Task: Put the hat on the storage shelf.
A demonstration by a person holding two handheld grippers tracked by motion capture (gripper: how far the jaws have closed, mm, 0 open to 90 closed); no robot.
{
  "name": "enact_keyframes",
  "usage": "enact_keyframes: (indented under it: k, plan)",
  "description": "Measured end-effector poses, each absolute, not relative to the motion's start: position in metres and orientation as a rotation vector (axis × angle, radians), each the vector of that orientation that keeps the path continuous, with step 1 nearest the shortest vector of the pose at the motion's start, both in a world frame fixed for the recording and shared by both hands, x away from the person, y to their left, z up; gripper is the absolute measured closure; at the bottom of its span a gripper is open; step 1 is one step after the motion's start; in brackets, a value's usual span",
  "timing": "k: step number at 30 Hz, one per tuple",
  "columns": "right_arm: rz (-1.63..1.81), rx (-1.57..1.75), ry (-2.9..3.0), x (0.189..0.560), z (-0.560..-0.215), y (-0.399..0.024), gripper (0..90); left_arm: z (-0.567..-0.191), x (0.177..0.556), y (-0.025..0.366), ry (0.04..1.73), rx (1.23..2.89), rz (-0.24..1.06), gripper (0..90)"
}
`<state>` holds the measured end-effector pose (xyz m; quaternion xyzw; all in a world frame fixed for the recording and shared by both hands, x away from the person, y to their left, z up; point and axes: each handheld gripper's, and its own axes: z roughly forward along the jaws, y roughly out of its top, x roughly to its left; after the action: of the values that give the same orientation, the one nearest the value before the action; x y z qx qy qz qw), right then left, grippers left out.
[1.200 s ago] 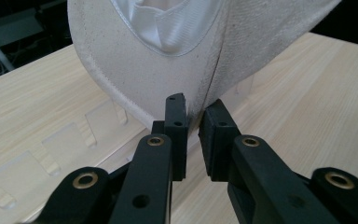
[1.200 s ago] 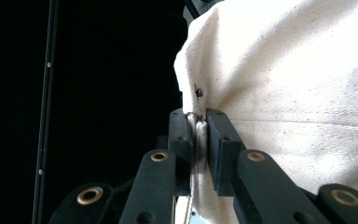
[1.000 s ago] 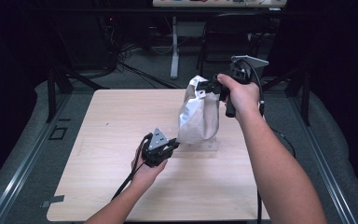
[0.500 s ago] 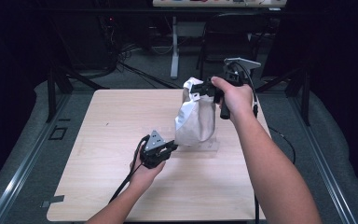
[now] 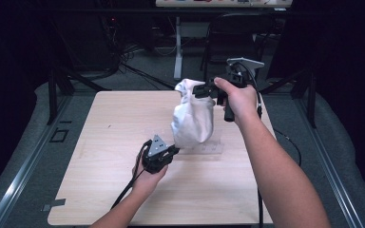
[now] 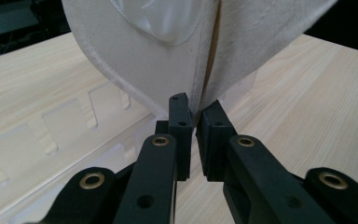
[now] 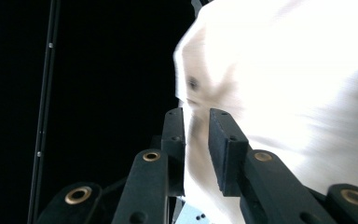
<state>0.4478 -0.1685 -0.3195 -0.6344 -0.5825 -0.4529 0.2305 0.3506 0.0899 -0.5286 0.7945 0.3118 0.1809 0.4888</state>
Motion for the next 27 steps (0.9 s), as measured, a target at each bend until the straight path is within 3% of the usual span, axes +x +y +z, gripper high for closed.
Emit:
enact_keyframes:
  k: [6,12,27]
  plan:
    - [-1.29,-1.732,-1.611,0.443,-0.311,-0.173,72.9,-0.537,0.349,0.094,0.79,1.956,0.468,85.9]
    - [-1.28,-1.75,-1.625,0.442,-0.31,-0.178,72.7,-0.554,0.352,0.098,0.794,1.958,0.415,85.9]
    - [-1.26,-1.782,-1.647,0.442,-0.314,-0.183,72.2,-0.554,0.351,0.098,0.824,1.955,0.404,83.9]
